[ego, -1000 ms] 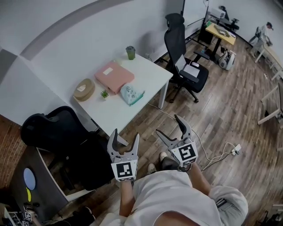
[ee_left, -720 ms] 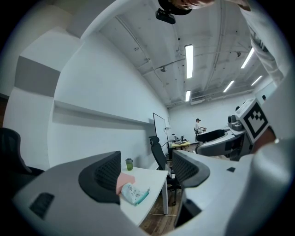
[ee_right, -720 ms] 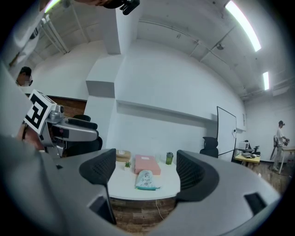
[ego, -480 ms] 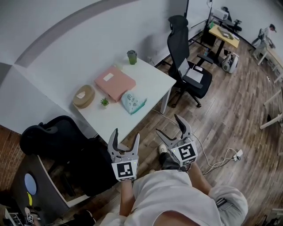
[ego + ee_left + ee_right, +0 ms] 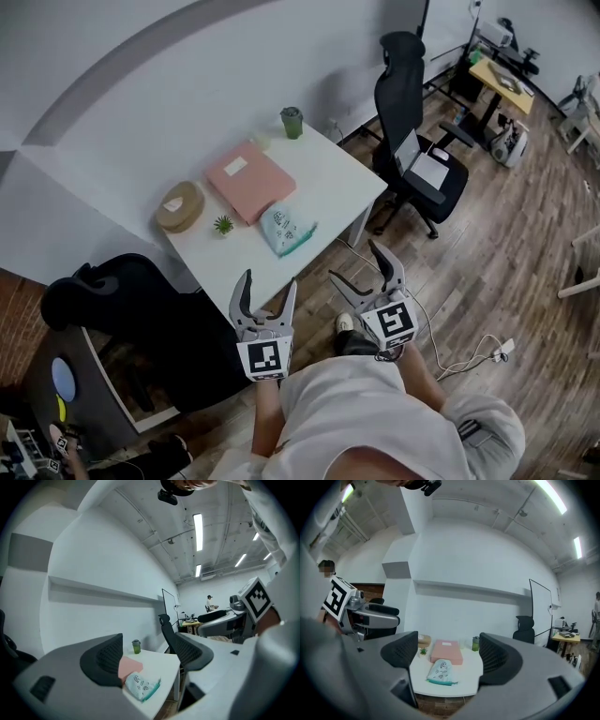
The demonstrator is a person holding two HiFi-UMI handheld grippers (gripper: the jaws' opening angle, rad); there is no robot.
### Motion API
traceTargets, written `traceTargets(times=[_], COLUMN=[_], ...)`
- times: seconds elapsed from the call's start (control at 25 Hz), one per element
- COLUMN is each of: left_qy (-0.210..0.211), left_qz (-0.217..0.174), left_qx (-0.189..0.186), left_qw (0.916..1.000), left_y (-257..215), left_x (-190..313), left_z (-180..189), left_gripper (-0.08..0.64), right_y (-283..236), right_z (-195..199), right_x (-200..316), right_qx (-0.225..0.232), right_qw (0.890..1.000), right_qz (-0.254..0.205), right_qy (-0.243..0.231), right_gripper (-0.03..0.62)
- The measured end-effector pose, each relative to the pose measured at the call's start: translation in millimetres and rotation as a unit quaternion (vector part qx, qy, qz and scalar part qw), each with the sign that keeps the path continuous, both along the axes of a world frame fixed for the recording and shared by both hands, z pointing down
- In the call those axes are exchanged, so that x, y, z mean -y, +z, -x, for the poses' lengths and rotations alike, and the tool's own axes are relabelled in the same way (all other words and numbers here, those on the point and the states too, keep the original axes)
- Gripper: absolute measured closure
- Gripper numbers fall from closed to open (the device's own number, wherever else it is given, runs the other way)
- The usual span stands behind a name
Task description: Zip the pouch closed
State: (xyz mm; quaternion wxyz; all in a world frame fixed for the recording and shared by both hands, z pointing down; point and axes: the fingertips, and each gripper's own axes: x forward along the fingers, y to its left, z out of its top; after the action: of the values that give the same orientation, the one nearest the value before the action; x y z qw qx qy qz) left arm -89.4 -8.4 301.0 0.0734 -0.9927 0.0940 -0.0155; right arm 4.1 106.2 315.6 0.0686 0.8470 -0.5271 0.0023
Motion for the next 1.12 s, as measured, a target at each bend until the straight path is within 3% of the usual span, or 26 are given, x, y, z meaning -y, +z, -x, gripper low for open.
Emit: traceTargets(times=[0.52, 1.12], left_qy=[-0.054, -0.074], left_qz=[-0.016, -0.005], left_qx=[0.026, 0.054], left_qw=[0.9981, 0.9958], left_y=[5, 27], left_x=[1, 30], left_z=[-86, -149], left_gripper=[0.216, 0.219], right_y=[-3, 19], right_z=[-102, -166], right_x=[17, 55], right_qx=[0.011, 0.038], right_qw=[0.998, 0.996], right_qz=[-0.012, -0.004], right_qy=[-0.057, -0.086], right_gripper=[0.187, 0.195])
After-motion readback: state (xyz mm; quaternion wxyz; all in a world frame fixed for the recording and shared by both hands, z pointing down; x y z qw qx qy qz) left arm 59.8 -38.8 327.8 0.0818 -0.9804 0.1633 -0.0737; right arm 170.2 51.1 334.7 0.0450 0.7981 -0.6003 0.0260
